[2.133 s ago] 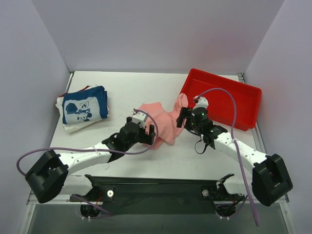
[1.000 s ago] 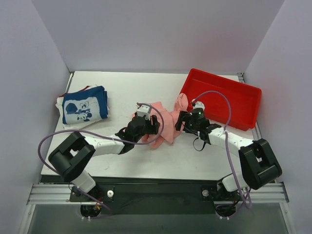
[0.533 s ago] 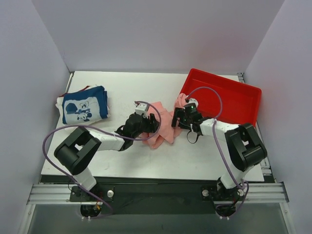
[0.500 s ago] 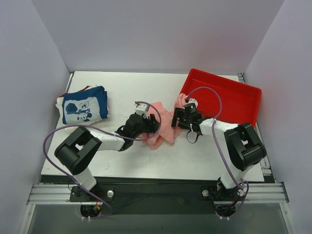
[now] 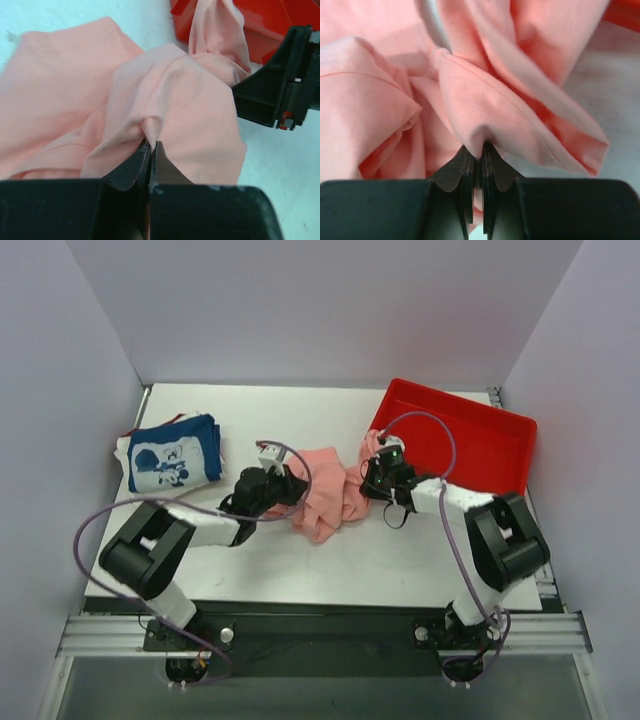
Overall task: Fold and stack the t-shirts
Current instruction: Flatten out the tshirt
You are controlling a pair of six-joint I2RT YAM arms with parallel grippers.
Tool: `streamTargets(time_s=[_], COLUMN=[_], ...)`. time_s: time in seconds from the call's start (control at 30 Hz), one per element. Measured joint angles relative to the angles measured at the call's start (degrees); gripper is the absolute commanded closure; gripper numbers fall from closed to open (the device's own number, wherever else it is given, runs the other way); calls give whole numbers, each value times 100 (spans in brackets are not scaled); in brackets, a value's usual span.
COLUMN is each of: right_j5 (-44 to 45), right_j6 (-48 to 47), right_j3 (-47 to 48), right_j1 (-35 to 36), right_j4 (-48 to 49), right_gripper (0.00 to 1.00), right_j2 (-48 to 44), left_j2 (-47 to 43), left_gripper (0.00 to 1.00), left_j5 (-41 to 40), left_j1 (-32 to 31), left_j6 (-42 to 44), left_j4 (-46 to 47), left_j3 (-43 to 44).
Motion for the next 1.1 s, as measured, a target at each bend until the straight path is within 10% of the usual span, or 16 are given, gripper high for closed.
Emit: streamTargets(time_s=[0.73,1.0,1.1], right_j5=[1152,1633,1943], right_j6=[-352,-431,-492], right_j3=[-780,-780,-778], right_j1=[0,-7,-70], right_j4=[-1805,-1899,-1838], right_gripper=[100,100,100], right_j2=[-5812,-5342,-4708], left_j2=[-5779,-5132,-4048], left_gripper=[100,100,67], left_j5=[-442,-553,-509], left_j1=[452,603,776], left_j6=[859,964,1043], left_j4=[-3279,-3762,-3668], left_j3=[-758,-737,-627])
